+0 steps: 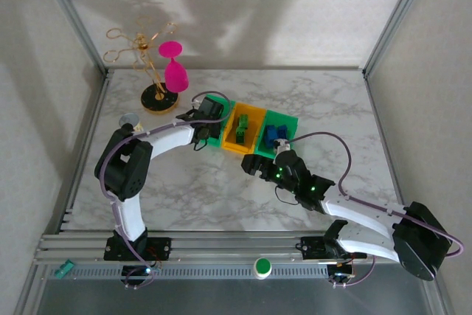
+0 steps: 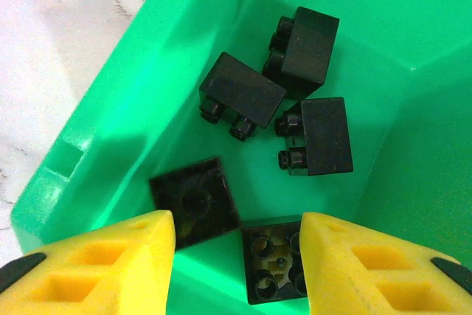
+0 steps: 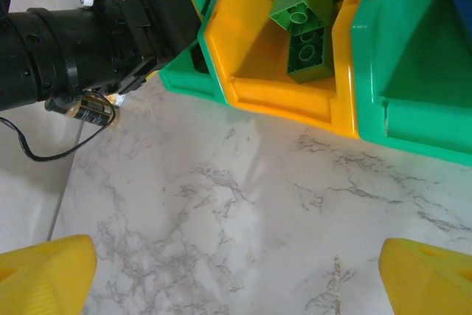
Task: Sort the legos into containers by color
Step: Place the lego in the container, then reset both arms
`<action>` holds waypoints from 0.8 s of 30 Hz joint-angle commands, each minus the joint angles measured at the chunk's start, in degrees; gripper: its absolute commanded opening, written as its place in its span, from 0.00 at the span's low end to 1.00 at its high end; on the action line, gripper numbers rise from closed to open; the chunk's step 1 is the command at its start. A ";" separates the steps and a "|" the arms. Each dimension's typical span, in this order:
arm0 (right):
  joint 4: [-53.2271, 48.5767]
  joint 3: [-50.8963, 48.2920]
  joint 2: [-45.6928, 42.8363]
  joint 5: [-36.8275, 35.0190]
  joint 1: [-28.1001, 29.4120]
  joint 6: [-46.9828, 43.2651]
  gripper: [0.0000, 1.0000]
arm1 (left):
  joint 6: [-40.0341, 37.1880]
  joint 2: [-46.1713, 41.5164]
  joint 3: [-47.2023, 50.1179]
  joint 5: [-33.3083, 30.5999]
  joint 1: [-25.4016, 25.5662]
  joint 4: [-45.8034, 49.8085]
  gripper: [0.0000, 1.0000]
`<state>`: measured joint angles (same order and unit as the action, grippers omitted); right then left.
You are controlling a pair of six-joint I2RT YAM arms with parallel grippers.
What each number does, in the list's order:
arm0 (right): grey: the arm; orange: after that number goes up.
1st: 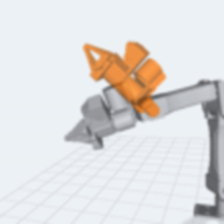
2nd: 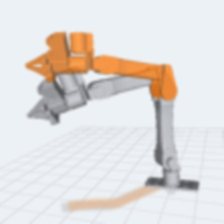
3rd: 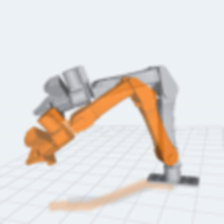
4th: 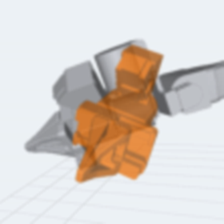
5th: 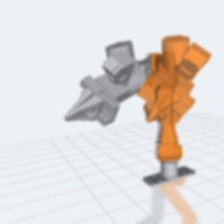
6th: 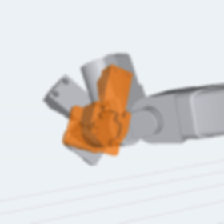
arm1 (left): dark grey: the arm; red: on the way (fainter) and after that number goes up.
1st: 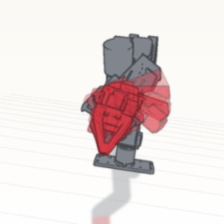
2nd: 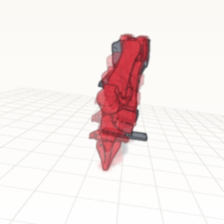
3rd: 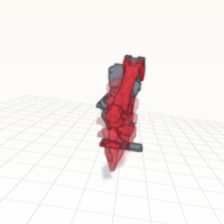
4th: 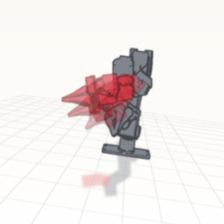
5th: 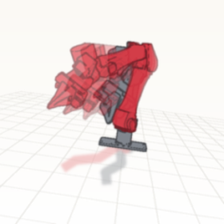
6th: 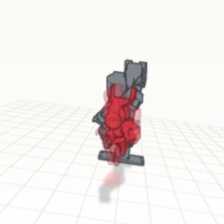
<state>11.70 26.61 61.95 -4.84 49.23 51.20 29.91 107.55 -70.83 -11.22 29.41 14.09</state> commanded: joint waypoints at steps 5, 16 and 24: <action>-6.07 3.61 -2.76 -2.88 -2.30 -2.95 0.99 | -0.56 -11.38 1.34 -0.19 -0.48 2.53 0.53; -23.17 10.07 -11.36 -21.91 -17.20 -11.38 0.99 | 1.95 -38.80 19.59 -9.20 -3.93 2.86 0.84; -3.37 1.00 -9.11 -32.36 -32.10 -29.46 0.99 | 1.76 -50.49 37.85 -34.60 -12.84 -11.62 1.00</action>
<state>-1.63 31.97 50.96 -31.55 20.25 31.81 31.75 58.06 -37.87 -31.62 19.18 10.39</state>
